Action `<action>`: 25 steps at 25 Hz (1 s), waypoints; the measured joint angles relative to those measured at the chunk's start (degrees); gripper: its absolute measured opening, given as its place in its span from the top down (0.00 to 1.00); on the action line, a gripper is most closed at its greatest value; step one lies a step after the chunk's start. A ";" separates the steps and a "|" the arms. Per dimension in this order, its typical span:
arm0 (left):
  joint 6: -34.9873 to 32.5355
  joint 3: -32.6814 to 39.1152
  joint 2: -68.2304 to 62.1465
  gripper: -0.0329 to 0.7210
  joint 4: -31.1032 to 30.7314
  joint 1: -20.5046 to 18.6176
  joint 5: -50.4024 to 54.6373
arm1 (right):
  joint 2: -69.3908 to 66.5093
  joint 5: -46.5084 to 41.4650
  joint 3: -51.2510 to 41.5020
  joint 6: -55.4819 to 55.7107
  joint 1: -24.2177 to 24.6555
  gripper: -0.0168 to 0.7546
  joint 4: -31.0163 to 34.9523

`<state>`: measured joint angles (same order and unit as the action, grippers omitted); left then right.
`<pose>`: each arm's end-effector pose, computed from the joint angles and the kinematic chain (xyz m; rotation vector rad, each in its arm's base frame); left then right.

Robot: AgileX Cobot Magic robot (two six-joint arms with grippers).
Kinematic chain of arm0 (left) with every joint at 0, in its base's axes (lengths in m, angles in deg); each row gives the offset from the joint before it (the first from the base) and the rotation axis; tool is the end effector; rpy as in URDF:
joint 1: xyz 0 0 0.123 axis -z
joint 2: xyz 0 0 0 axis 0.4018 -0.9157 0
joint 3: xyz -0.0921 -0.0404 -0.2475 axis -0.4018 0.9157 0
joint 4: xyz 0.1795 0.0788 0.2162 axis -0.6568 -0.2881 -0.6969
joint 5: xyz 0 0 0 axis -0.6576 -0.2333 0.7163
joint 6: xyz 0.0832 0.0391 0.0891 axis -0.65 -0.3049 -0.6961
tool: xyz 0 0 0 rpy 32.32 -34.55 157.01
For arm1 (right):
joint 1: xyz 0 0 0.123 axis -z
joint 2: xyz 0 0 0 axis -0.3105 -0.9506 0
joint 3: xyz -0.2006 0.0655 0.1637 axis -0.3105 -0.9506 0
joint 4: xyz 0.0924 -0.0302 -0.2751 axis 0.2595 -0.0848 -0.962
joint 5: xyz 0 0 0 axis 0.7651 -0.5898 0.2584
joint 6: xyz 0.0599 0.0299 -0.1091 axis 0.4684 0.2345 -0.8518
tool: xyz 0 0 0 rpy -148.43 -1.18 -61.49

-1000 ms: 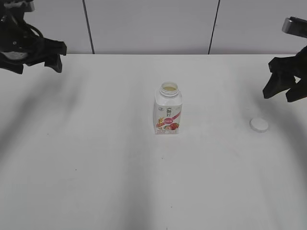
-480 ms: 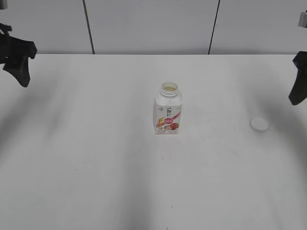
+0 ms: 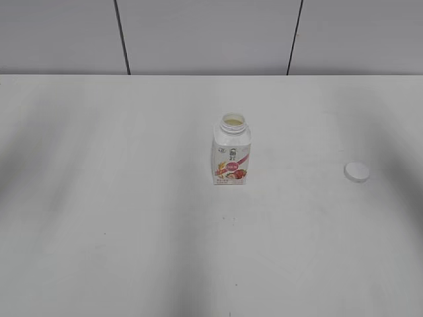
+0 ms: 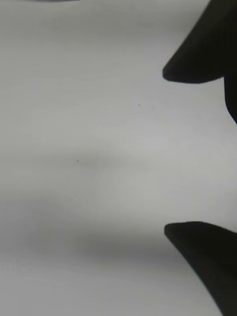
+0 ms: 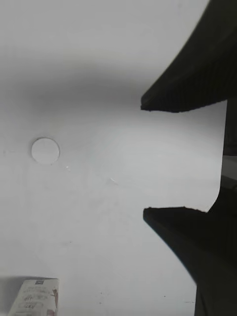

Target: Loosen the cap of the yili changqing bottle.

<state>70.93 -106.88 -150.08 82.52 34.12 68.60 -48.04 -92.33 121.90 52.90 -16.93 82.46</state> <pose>0.2979 -0.0451 0.2922 -0.0874 2.7596 -0.0059 0.3166 0.0171 0.2885 -0.1578 2.7586 0.2249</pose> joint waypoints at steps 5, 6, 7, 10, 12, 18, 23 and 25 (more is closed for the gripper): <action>-0.07 8.42 11.01 0.29 0.17 0.00 0.18 | 9.80 0.02 -7.74 0.01 0.00 0.35 -0.57; -0.07 10.05 13.04 0.29 0.17 0.00 0.18 | 12.03 -0.01 -9.52 0.01 0.00 0.35 -0.57; -0.09 11.63 15.59 0.29 0.17 0.00 0.18 | 14.31 -0.01 -11.60 0.01 0.00 0.35 -0.57; -0.09 15.77 23.01 0.29 0.17 0.00 0.24 | 20.53 -0.12 -16.74 0.01 0.00 0.35 -0.57; -0.09 18.52 29.87 0.29 0.17 0.00 -0.20 | 24.58 -0.23 -19.78 0.01 0.00 0.35 -0.63; -1.57 27.92 44.60 0.30 0.17 0.00 -2.25 | 39.45 -0.42 -26.19 0.01 0.00 0.35 -0.85; -2.83 32.58 57.55 0.30 -0.46 0.00 -3.51 | 50.28 -0.45 -29.61 0.01 0.00 0.35 -1.04; -3.61 33.35 61.74 0.30 -0.17 0.00 -3.70 | 54.62 -0.51 -30.51 0.01 0.00 0.35 -1.04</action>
<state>67.33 -73.52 -88.34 82.36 34.12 64.90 6.58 -92.84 91.39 52.91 -16.93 81.42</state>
